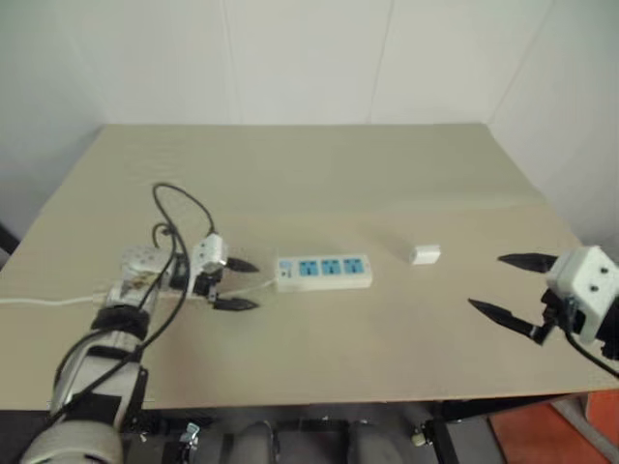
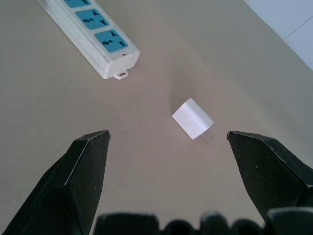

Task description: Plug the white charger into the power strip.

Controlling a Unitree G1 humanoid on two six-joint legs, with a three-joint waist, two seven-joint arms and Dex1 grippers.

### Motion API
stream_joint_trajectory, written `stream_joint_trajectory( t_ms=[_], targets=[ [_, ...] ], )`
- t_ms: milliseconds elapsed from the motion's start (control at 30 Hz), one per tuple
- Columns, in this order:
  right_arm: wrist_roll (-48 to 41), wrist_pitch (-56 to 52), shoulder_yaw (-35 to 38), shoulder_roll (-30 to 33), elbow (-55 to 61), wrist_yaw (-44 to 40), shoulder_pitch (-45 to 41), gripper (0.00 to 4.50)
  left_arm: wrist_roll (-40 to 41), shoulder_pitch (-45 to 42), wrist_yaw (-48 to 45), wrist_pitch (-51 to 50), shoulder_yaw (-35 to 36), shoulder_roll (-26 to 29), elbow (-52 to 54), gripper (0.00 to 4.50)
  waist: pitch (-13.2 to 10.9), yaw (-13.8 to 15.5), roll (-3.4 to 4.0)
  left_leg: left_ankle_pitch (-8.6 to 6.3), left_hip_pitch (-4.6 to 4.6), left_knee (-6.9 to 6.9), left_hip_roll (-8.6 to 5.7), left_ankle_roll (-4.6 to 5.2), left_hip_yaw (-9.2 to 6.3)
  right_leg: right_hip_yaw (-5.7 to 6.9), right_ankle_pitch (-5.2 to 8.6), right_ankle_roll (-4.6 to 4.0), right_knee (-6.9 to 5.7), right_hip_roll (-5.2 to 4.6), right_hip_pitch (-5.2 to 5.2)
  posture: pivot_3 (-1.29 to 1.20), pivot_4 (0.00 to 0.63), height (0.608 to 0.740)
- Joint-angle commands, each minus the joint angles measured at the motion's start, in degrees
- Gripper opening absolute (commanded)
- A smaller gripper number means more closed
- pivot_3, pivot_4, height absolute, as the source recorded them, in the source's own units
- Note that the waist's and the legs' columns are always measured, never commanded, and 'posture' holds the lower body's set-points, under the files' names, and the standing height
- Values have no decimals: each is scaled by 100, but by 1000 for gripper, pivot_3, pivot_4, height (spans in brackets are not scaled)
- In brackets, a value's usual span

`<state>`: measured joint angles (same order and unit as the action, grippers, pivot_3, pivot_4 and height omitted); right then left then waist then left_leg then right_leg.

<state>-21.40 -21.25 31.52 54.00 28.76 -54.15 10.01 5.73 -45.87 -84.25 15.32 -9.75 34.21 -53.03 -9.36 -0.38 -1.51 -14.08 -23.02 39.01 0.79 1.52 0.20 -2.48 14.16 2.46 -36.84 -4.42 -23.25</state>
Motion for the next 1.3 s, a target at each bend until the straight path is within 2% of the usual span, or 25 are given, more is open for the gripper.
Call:
stream_joint_trajectory(
  t_ms=[33, 100, 200, 367, 500, 633, 733, 800, 967, 1133, 1300],
  targets=[
    [-12, -339, -145, -51, 421, 319, -29, 4500, -411, -124, 315, 138, -162, -158, -352, 4293, 0, -15, 0, 0, 1, 0, 0, 0, -1, 0, 0, 0, 0, 0, 1, 0, 150, 740],
    [30, -443, -311, -102, 626, 449, 24, 4500, -341, -112, 57, -82, -153, -242, -355, 3871, 2, -11, 3, 0, 8, 1, 0, 0, -2, 2, 0, 0, -2, -1, 9, 0, 150, 740],
    [191, -671, -769, -218, 861, 805, -56, 4500, -287, 55, -134, -252, -138, -273, -158, 2924, 3, -4, 4, 0, 14, 2, 0, 0, -3, 3, 0, 1, -8, 0, 12, 0, 150, 740],
    [345, -773, -1359, -361, 1102, 1098, -193, 4500, -203, 311, -67, -535, -63, -321, 274, 1341, 4, -22, 5, 0, 15, 2, 0, 0, -2, 1, 1, 1, -9, -1, 12, 0, 150, 740],
    [508, -855, -1879, -487, 1213, 1329, -347, 4500, -136, 683, 325, -1005, 39, -326, 1117, 30, 5, -32, 6, 0, 15, 1, 1, 0, -8, 0, 1, 1, -11, -1, 11, 0, 150, 740],
    [555, -945, -2061, -566, 1266, 1448, -438, 4500, -18, 1172, 1203, -2650, 187, -355, 2880, 30, 5, 20, 7, 0, 16, 4, 1, -1, -18, 0, 1, 1, -13, -4, 14, 0, 150, 740],
    [623, -953, -2124, -589, 1211, 1501, -461, 4500, 219, 1499, 1396, -4024, 138, -244, 4298, 30, 5, 60, 7, 0, 14, 9, 0, -1, -22, 2, 1, 1, -13, -4, 14, 0, 150, 740],
    [691, -929, -2169, -587, 1155, 1528, -469, 4500, 198, 1717, 1539, -4564, 37, -125, 4967, 30, 5, 56, 7, 0, 11, 9, 2, -1, -22, 1, 1, 1, -13, -2, 11, 0, 150, 740],
    [839, -900, -2304, -630, 1056, 1591, -518, 4500, 164, 1947, 2130, -5613, -119, -81, 5736, 30, 5, 62, 6, 0, 14, 8, 1, -1, -19, 0, 1, 1, -12, -1, 12, 0, 150, 740],
    [918, -889, -2403, -725, 1042, 1646, -509, 4500, 242, 1941, 2455, -5793, -85, -131, 5879, 30, 5, 65, 6, 0, 16, 8, 0, -2, -17, 0, 1, 1, -13, -1, 12, 0, 150, 740],
    [1027, -892, -2391, -761, 1026, 1669, -449, 4500, 396, 2123, 2202, -5291, -77, 81, 6094, 1531, 5, 54, 6, 0, 15, 7, 1, -2, -17, -1, 1, 1, -12, -1, 11, 0, 150, 740]
  ],
)
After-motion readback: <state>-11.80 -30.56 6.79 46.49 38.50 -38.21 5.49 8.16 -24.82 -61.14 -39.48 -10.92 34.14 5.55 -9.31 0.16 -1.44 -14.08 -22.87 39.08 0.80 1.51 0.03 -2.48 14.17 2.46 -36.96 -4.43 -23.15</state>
